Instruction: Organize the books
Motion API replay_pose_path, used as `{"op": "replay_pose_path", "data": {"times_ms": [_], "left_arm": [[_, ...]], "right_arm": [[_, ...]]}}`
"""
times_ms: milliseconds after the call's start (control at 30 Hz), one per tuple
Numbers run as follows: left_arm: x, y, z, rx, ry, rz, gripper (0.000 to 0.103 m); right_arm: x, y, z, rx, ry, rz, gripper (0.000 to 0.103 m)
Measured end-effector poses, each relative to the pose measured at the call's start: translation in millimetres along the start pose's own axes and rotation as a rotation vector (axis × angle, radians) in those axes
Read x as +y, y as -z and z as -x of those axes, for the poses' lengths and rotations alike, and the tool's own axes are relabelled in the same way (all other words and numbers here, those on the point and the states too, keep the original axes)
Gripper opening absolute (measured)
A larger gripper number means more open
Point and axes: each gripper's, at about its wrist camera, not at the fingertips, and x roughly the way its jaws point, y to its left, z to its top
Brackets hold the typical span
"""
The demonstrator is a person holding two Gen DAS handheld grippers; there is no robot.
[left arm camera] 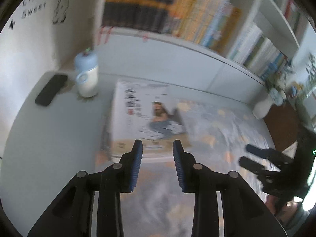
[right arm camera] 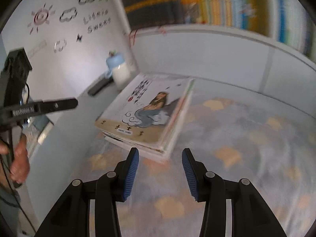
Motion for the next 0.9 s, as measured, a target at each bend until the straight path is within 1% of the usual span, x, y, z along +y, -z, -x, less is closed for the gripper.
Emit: {"op": "replay_pose_path", "data": {"times_ms": [33, 67, 133, 167, 233, 267, 300, 333, 367, 400, 433, 467, 533, 600, 667, 767, 833, 900], "left_arm": [[-19.1, 5.7, 3.3, -0.001, 0.01, -0.009, 0.029], [-33.8, 10.3, 5.0, -0.004, 0.012, -0.014, 0.029], [-75.3, 20.9, 7.1, -0.002, 0.004, -0.032, 0.029], [-87.8, 22.3, 6.3, 0.002, 0.001, -0.039, 0.029], [-125.9, 27.6, 6.8, 0.02, 0.006, -0.098, 0.029], [-142.2, 29.5, 7.5, 0.029, 0.006, -0.142, 0.029], [-163.1, 31.2, 10.9, 0.026, -0.014, -0.203, 0.029], [-178.4, 30.7, 13.9, 0.012, -0.042, -0.248, 0.029], [-189.2, 29.4, 16.2, -0.002, -0.062, -0.274, 0.029], [-200.6, 28.2, 19.4, -0.014, -0.069, -0.294, 0.029], [-210.5, 28.0, 23.7, -0.02, -0.059, -0.301, 0.029], [-219.1, 26.6, 28.2, -0.028, -0.028, -0.299, 0.029], [-229.0, 26.1, 33.2, -0.034, -0.001, -0.279, 0.032], [-239.3, 26.5, 35.5, -0.045, -0.018, -0.268, 0.032], [-246.0, 26.7, 36.0, -0.045, -0.043, -0.238, 0.032], [-254.1, 30.0, 35.1, -0.034, -0.034, -0.206, 0.032], [-259.7, 33.4, 34.0, -0.026, -0.05, -0.213, 0.032], [-265.5, 37.3, 35.8, -0.035, -0.07, -0.237, 0.032]], "right_arm": [[-4.6, 3.9, 17.2, -0.02, 0.01, -0.009, 0.059], [-12.2, 10.2, 43.3, -0.05, 0.023, -0.023, 0.061], [-28.0, 20.5, 86.0, -0.08, 0.035, -0.064, 0.061], [-32.7, 23.1, 99.2, -0.09, 0.05, -0.079, 0.061], [-47.1, 31.5, 144.2, -0.138, 0.131, -0.093, 0.063], [-50.1, 34.4, 157.2, -0.154, 0.168, -0.096, 0.07], [-55.0, 40.2, 176.6, -0.18, 0.23, -0.092, 0.082], [-60.1, 47.5, 193.3, -0.201, 0.295, -0.096, 0.087], [-63.0, 53.2, 203.4, -0.213, 0.33, -0.101, 0.089], [-67.8, 61.1, 217.1, -0.232, 0.366, -0.095, 0.089], [-71.6, 64.8, 225.8, -0.233, 0.391, -0.091, 0.089], [-77.7, 66.2, 231.6, -0.227, 0.413, -0.094, 0.089], [-94.3, 66.1, 246.4, -0.226, 0.421, -0.146, 0.089], [-102.7, 64.0, 257.2, -0.234, 0.433, -0.165, 0.089], [-105.4, 62.2, 265.9, -0.251, 0.458, -0.156, 0.089], [-113.3, 57.4, 281.6, -0.269, 0.475, -0.142, 0.089], [-115.5, 53.6, 287.8, -0.278, 0.498, -0.133, 0.089], [-114.8, 51.2, 292.0, -0.288, 0.508, -0.121, 0.089]]}}
